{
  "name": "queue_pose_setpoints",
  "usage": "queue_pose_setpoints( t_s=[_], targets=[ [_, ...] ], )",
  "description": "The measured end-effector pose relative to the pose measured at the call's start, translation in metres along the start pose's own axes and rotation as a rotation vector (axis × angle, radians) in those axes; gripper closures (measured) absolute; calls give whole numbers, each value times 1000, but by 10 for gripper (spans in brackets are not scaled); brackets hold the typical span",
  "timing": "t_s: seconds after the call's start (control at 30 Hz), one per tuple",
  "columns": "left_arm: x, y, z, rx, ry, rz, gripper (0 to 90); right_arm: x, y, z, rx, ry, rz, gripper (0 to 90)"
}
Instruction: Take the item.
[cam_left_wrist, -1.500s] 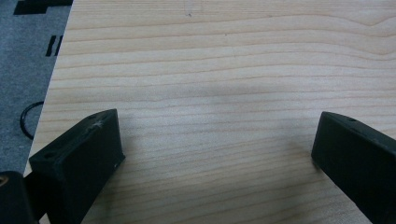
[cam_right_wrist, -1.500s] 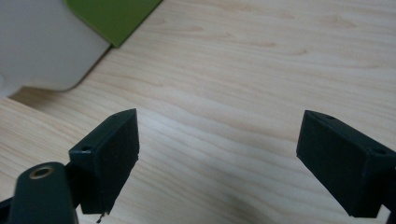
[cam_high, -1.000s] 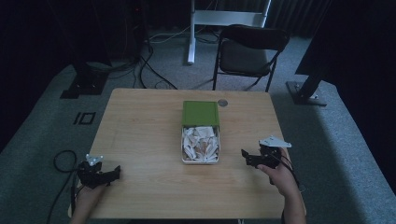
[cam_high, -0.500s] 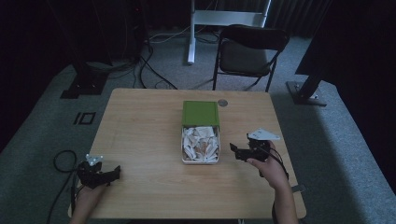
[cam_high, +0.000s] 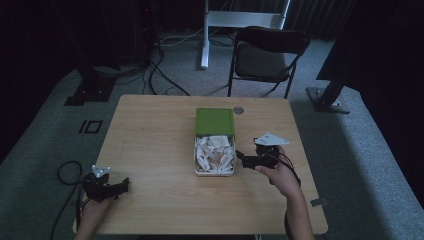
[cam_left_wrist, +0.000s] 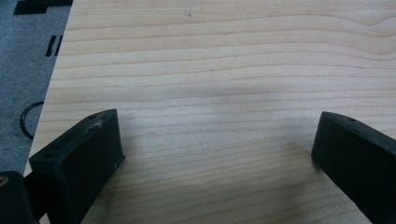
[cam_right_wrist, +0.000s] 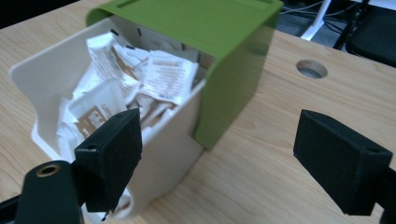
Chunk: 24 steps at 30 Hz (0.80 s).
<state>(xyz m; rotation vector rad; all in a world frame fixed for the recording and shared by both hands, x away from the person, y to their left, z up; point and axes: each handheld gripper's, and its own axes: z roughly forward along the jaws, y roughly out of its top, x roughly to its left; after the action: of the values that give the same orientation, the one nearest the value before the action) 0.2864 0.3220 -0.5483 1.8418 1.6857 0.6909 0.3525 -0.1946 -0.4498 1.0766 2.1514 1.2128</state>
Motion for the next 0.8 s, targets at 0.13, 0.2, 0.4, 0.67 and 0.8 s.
queue_pose_setpoints(
  t_s=[0.13,0.2,0.4,0.67,0.8],
  targets=[
    [0,0,0,0,0,0,27,7,6,4,-5,29,-20,154],
    [0,0,0,0,0,0,26,10,8,6,-7,37,-24,154],
    [0,0,0,-1,0,-1,26,20,15,14,-11,68,-15,154],
    [0,0,0,-1,0,1,26,34,25,26,-11,104,-26,176],
    [0,0,0,-1,0,0,27,42,29,33,-6,120,-35,177]
  ],
)
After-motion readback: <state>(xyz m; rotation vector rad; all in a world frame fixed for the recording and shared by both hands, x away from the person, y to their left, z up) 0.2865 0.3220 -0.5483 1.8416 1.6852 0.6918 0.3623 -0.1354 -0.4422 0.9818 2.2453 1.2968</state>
